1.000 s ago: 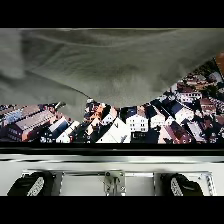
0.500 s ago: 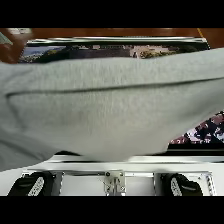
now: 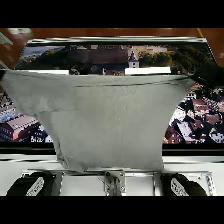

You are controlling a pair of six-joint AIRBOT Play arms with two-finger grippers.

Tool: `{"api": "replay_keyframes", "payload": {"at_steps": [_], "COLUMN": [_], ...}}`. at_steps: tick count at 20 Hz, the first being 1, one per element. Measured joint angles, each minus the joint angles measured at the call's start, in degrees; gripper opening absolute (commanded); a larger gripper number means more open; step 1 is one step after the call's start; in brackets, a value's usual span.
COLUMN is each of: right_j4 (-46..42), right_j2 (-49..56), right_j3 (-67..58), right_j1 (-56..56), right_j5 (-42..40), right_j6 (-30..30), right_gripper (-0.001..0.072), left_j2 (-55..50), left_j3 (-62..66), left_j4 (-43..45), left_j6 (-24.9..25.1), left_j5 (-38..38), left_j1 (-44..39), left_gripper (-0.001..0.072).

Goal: Fold the shirts.

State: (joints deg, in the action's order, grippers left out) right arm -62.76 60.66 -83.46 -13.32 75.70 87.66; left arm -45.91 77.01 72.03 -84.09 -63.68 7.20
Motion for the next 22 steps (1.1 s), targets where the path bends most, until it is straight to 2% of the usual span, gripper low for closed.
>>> {"api": "replay_keyframes", "payload": {"at_steps": [4, 7, 9, 11, 12, 13, 14, 15, 17, 20, 21, 22], "right_j4": [7.80, 13.73, 15.96, 17.00, 17.33, 17.88, 18.23, 18.71, 19.06, 15.96, 12.79, 8.46], "right_j2": [14.69, 23.71, 28.09, 31.50, 32.81, 33.90, 34.58, 35.01, 34.99, 32.39, 31.12, 29.51], "right_j3": [3.10, 3.82, 4.04, 4.15, 4.20, 4.22, 4.22, 4.13, 3.28, 0.37, -0.42, -1.03], "right_j1": [0.00, 0.00, 0.04, 0.50, 1.01, 1.73, 2.38, 2.95, 3.02, 0.72, -0.44, -1.68], "right_j5": [-13.73, -20.70, -23.02, -23.82, -23.89, -24.06, -24.15, -24.20, -23.10, -15.30, -11.58, -6.80], "right_j6": [-1.88, -2.89, -3.30, -3.45, -3.48, -3.50, -3.56, -3.76, -4.66, -7.63, -8.28, -8.79], "right_gripper": [0.0050, 0.0050, 0.0050, 0.0050, 0.0087, 0.0294, 0.0592, 0.0633, 0.0633, 0.0611, 0.0521, 0.0479], "left_j2": [-14.27, -25.66, -32.20, -37.83, -40.15, -41.92, -43.25, -43.98, -44.54, -43.45, -42.38, -41.09], "left_j3": [-3.96, -4.61, -4.74, -4.83, -4.83, -4.85, -4.87, -4.74, -3.54, -0.33, 0.28, 0.37], "left_j4": [-4.46, -11.89, -16.92, -19.93, -21.31, -22.27, -23.06, -23.80, -24.30, -22.14, -20.00, -17.35], "left_j6": [0.00, 0.00, 0.00, -0.04, -0.04, -0.04, -0.07, -0.11, -0.17, -0.13, -0.13, -0.11], "left_j5": [12.00, 20.22, 23.34, 23.37, 22.51, 21.18, 19.50, 17.99, 12.96, 0.26, -4.74, -8.87], "left_j1": [-0.04, -0.04, -0.15, -0.52, -0.81, -1.01, -1.11, -0.98, 0.57, 5.73, 7.85, 9.57], "left_gripper": [0.0029, 0.0029, 0.0030, 0.0031, 0.0077, 0.0271, 0.0590, 0.0710, 0.0709, 0.0687, 0.0638, 0.0531]}}
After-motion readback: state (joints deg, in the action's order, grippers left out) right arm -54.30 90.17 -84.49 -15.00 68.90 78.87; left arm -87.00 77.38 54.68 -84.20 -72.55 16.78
